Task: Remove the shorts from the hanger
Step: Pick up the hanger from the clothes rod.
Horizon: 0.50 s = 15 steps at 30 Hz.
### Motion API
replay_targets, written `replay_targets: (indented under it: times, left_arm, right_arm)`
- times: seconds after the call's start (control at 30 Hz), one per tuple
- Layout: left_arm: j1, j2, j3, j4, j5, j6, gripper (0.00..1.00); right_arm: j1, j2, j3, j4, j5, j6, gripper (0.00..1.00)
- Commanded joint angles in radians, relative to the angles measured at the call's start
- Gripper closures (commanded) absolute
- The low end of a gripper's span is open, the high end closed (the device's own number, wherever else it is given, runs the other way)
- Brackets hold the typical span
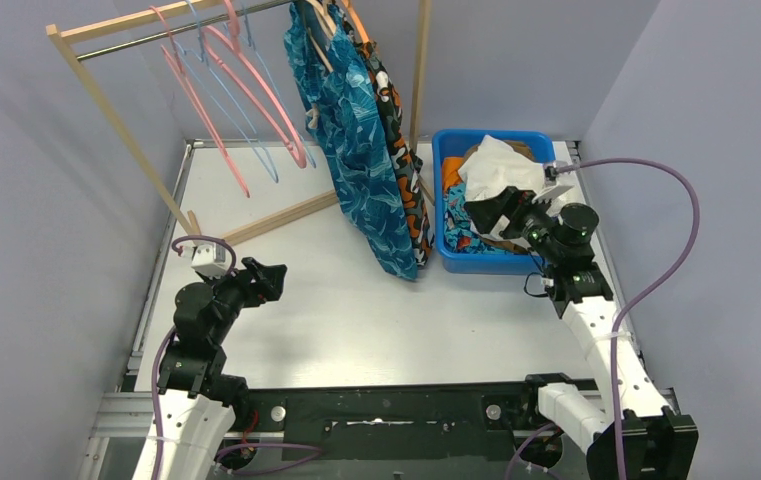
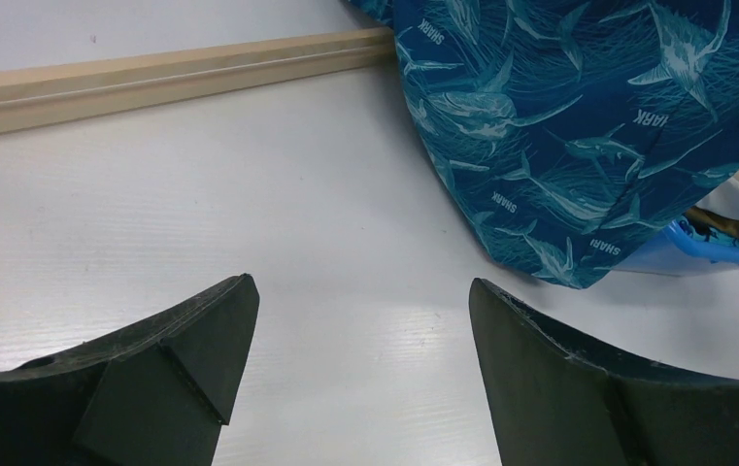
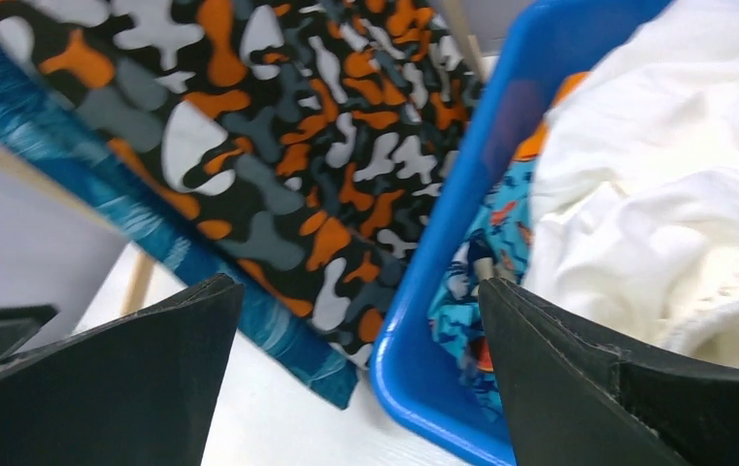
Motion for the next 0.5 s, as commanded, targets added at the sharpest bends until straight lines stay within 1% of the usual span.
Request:
replay_targets:
  times: [0.0, 0.07, 0.13, 0.2, 0.3, 0.37, 0.43, 0.47]
  left_arm:
    - [0.007, 0.001, 0.041, 0.047, 0.001, 0.013, 0.20]
    - [0.007, 0.003, 0.041, 0.047, 0.001, 0.012, 0.20]
    - [0.010, 0.008, 0.036, 0.054, -0.001, 0.013, 0.20]
    - [0.011, 0.025, 0.032, 0.068, -0.019, 0.021, 0.20]
    - [0.011, 0.091, 0.041, 0.071, -0.081, 0.050, 0.20]
    - [0.010, 0.159, 0.064, 0.059, -0.132, 0.081, 0.20]
    - [0.011, 0.230, 0.095, 0.053, -0.171, 0.101, 0.20]
    - [0.012, 0.273, 0.110, 0.053, -0.180, 0.108, 0.20]
  right_arm:
    - [0.030, -0.049, -0.091, 0.197, -0.182, 0.085, 0.02]
    - [0.080, -0.066, -0.129, 0.220, -0.196, 0.077, 0.02]
    - [0.171, -0.092, -0.146, 0.180, -0.156, -0.004, 0.02]
    - [0.268, -0.125, -0.146, 0.108, -0.073, -0.107, 0.02]
    - [0.377, -0.186, -0.157, 0.037, 0.079, -0.155, 0.02]
    - [0.408, -0.215, -0.162, 0.018, 0.106, -0.161, 0.02]
    - [0.432, -0.232, -0.154, 0.003, 0.110, -0.164, 0.00]
    - [0.446, -0.235, -0.144, -0.011, 0.118, -0.170, 0.02]
